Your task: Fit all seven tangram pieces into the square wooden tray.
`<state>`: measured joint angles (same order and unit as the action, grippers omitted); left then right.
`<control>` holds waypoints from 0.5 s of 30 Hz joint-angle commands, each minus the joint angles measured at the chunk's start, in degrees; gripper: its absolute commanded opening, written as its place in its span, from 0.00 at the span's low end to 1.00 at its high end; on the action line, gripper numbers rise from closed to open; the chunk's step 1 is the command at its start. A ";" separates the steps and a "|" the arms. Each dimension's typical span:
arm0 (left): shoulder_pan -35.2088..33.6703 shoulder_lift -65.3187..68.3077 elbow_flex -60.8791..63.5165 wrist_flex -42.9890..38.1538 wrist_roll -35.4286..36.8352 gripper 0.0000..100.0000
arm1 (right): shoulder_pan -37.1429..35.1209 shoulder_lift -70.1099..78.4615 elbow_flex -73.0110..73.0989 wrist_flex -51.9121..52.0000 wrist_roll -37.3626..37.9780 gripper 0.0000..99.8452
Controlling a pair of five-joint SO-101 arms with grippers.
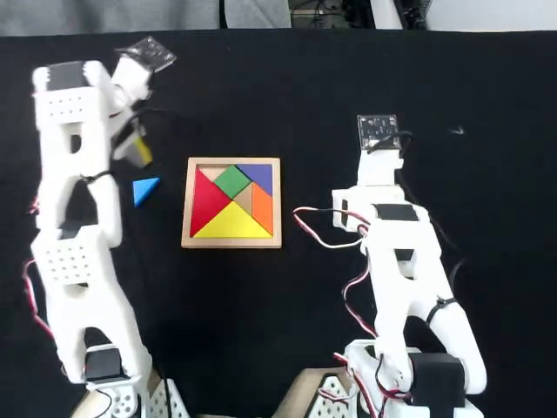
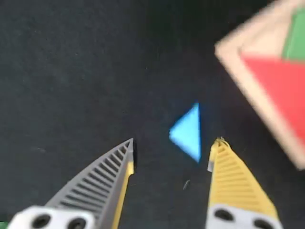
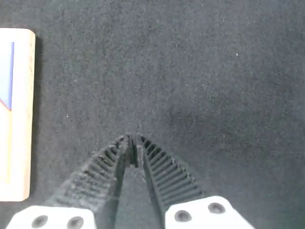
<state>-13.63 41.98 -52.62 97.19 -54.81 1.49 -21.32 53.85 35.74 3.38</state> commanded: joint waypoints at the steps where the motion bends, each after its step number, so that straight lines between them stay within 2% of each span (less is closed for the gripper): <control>1: -1.10 -1.93 -1.54 -2.64 -7.30 0.25 | -1.58 -2.95 -2.95 -1.05 -0.18 0.01; 4: -2.24 1.76 -0.66 -10.02 -2.90 0.25 | -1.67 -2.95 -2.24 -1.23 -0.18 0.01; 8: -4.97 7.82 -0.48 -19.08 7.03 0.25 | -1.67 -2.95 -2.15 -1.23 -0.18 0.01; 15: -5.14 13.98 -0.66 -19.43 8.79 0.25 | -1.76 -2.95 -2.07 -1.23 -0.18 0.01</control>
<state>-18.99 56.75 -52.35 77.85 -46.90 0.70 -21.32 53.85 35.74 3.47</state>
